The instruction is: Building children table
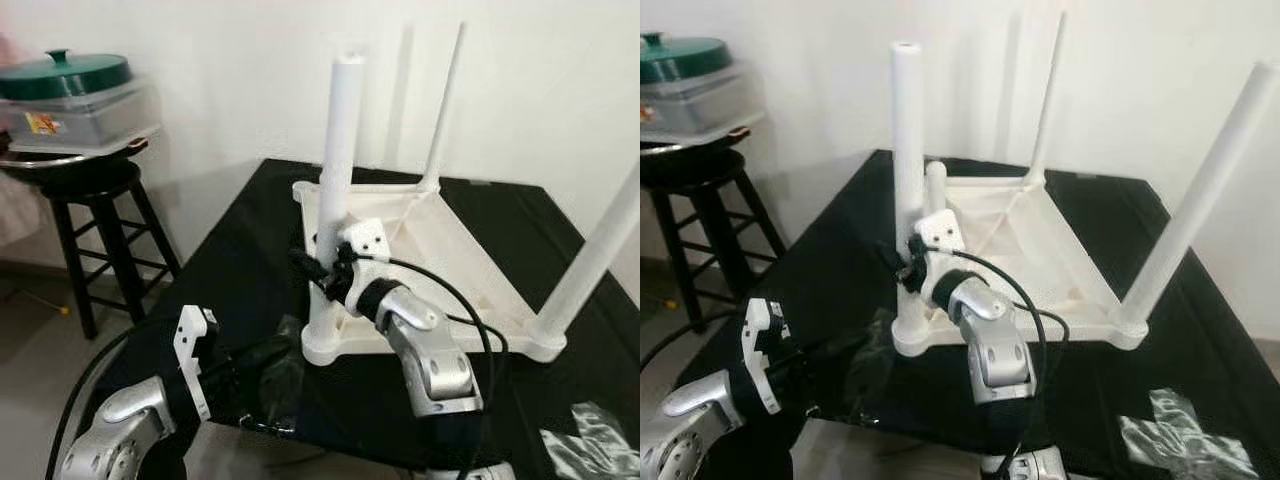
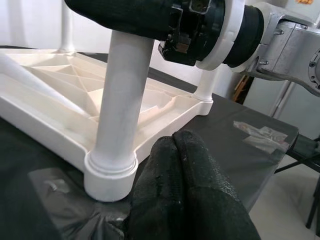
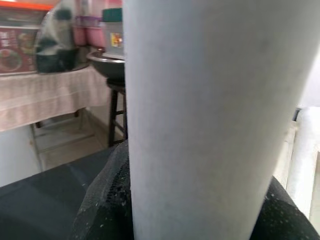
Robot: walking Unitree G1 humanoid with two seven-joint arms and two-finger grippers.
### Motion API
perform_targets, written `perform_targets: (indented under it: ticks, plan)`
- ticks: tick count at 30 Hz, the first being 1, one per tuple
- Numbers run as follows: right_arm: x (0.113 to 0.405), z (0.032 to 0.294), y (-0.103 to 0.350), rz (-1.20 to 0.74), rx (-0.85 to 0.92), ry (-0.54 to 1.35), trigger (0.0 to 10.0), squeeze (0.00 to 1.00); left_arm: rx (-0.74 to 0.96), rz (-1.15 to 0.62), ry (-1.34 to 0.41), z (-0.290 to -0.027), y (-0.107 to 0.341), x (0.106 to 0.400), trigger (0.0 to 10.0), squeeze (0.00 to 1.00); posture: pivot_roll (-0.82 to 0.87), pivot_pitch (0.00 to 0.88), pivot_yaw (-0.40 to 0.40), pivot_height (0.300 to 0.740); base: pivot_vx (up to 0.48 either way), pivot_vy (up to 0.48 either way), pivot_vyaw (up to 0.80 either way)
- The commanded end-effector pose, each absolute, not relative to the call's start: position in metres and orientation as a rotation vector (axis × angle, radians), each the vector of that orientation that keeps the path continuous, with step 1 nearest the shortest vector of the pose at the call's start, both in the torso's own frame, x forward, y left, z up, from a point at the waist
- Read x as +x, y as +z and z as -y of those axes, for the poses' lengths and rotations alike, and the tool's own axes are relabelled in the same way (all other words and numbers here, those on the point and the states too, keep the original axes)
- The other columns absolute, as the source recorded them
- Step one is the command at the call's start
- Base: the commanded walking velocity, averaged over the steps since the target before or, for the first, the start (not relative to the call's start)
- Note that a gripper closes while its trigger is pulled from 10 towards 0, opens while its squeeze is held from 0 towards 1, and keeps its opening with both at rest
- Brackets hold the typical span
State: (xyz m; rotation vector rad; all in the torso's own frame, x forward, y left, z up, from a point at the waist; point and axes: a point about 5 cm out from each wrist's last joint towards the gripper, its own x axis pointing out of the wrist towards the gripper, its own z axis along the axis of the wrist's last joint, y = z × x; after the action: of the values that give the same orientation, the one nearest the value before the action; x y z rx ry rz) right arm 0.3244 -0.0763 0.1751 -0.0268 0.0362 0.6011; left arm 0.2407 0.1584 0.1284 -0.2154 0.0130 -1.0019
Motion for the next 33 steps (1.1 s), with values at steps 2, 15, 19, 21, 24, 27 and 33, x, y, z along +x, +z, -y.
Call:
perform_targets:
  ticks: [2,15,19,21,24,27,33]
  plan:
    - [0.323,0.084,0.142,-0.21,-0.076,0.524,0.0,0.0,-0.218,-0.01,-0.986,-0.162,0.128,0.243,10.0,0.0,-0.01,0.0,-0.039,0.74,0.0,0.0,0.0]
    - [0.331,0.08,0.201,0.021,-0.083,1.098,10.0,1.0,-0.217,-0.01,-0.993,-0.159,0.128,0.244,10.0,0.0,0.0,0.0,-0.045,0.74,0.0,0.0,0.0]
    - [0.336,0.084,0.209,0.035,-0.153,1.261,10.0,0.0,-0.216,-0.008,-0.99,-0.159,0.127,0.245,10.0,0.0,0.01,0.0,-0.051,0.74,0.0,0.0,0.0]
    - [0.342,0.085,0.213,0.01,-0.186,1.38,10.0,0.0,-0.214,-0.007,-0.988,-0.159,0.127,0.245,10.0,0.0,0.01,0.0,-0.051,0.74,0.0,0.0,0.0]
    - [0.347,0.083,0.217,-0.001,-0.192,1.447,10.0,0.0,-0.212,-0.008,-0.987,-0.158,0.127,0.245,10.0,0.0,0.02,0.0,-0.053,0.74,0.0,0.0,0.0]
    - [0.355,0.081,0.223,-0.003,-0.189,1.497,10.0,0.0,-0.209,-0.011,-0.987,-0.158,0.127,0.244,10.0,0.0,0.03,0.0,-0.054,0.74,0.0,0.0,0.0]
    - [0.361,0.084,0.231,-0.011,-0.146,1.571,0.0,0.0,-0.209,-0.012,-0.989,-0.156,0.127,0.243,10.0,0.0,0.03,0.0,-0.054,0.74,0.0,0.0,0.0]
